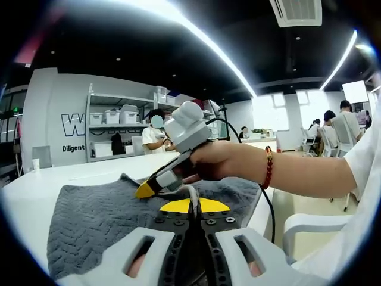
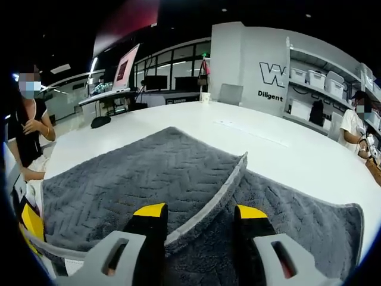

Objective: Open the folded towel by lifting each exposed corner and separating the folded layers until the towel lies flat within the target outline without major curled edges

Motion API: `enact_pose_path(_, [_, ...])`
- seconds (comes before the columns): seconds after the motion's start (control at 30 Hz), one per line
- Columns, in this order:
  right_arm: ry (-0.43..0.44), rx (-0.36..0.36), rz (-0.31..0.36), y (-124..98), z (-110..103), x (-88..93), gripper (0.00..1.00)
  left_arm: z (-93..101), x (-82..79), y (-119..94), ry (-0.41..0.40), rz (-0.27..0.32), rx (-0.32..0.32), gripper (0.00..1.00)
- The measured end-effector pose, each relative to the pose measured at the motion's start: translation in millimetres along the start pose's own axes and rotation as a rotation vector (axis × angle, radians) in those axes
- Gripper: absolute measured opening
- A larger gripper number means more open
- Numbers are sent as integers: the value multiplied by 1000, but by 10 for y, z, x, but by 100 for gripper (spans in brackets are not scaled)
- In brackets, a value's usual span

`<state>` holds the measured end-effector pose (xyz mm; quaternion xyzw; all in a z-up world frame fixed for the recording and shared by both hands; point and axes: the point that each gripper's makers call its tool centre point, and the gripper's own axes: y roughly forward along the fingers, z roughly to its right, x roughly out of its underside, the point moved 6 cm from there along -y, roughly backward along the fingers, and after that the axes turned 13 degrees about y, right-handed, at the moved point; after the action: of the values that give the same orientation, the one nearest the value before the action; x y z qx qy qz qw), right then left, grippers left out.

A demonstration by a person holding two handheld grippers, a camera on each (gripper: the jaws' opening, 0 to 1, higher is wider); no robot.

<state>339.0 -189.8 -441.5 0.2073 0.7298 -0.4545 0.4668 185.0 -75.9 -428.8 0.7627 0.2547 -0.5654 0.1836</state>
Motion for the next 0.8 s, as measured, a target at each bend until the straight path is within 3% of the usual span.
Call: enact_pose_path(0.8, [19, 77, 13, 73, 195, -103, 28, -17, 26, -33, -2, -3, -5, 0])
